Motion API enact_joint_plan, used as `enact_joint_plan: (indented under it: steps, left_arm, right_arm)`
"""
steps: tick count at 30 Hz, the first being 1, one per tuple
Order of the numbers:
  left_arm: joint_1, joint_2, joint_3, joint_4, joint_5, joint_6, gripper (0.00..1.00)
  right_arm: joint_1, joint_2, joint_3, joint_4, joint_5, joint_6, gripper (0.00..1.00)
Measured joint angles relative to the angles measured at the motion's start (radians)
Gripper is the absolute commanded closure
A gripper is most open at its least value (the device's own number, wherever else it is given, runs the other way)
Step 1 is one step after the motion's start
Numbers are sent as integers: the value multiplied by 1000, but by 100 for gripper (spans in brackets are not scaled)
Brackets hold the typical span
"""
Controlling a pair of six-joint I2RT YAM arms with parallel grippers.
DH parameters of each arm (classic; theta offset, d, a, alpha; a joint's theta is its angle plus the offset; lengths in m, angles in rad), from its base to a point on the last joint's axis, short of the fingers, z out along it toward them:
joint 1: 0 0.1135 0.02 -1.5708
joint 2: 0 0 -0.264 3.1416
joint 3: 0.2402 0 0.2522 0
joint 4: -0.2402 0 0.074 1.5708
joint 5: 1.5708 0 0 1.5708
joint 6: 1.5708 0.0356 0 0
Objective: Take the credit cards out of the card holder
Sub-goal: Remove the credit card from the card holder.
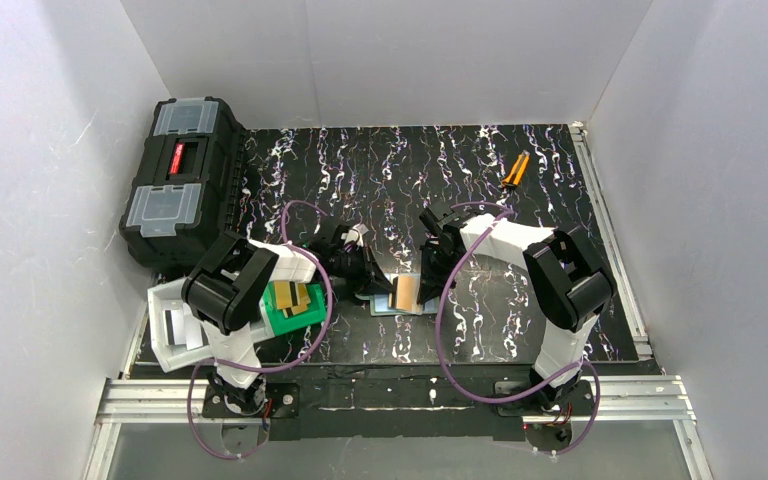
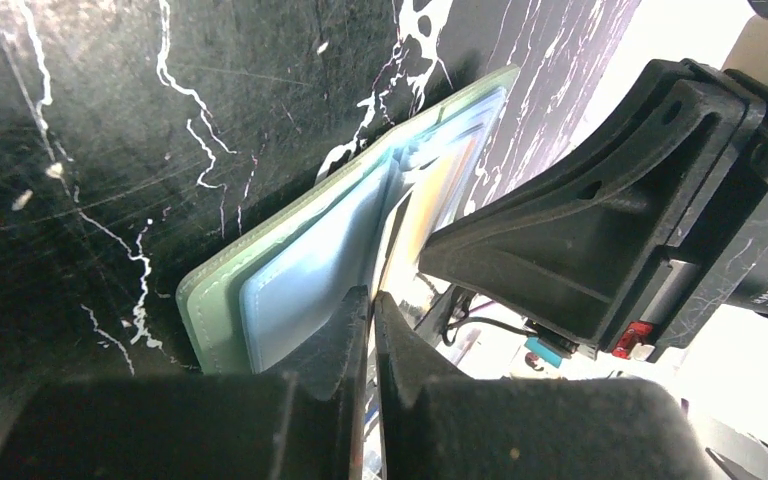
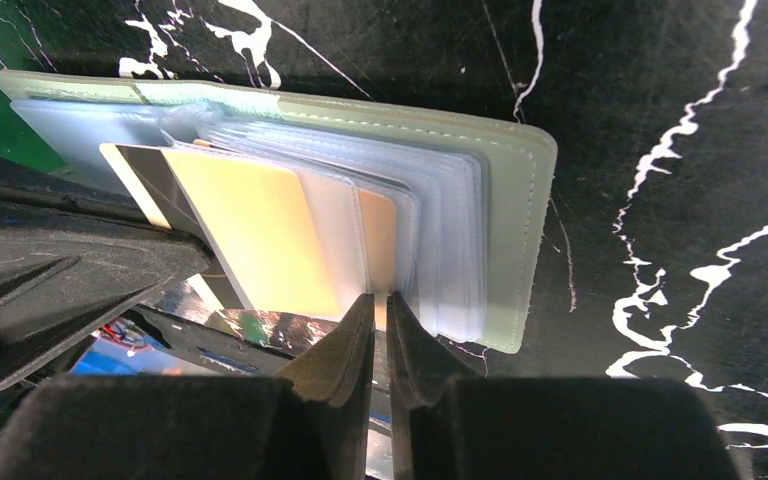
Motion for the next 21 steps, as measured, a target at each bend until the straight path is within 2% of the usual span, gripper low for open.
enact_joint_plan:
  steps: [5,12,21]
  left_arm:
    - [0,-13,16,-53,-21,19,100]
    - [13,-135,59,-274,-135,119,100]
    - [22,-291,76,-506,-287,219,100]
  right_arm:
    - [0,0,0,0,0,0,83]
    - [0,0,0,1,0,0,83]
    - [1,-7,-2,7,-3,1,75]
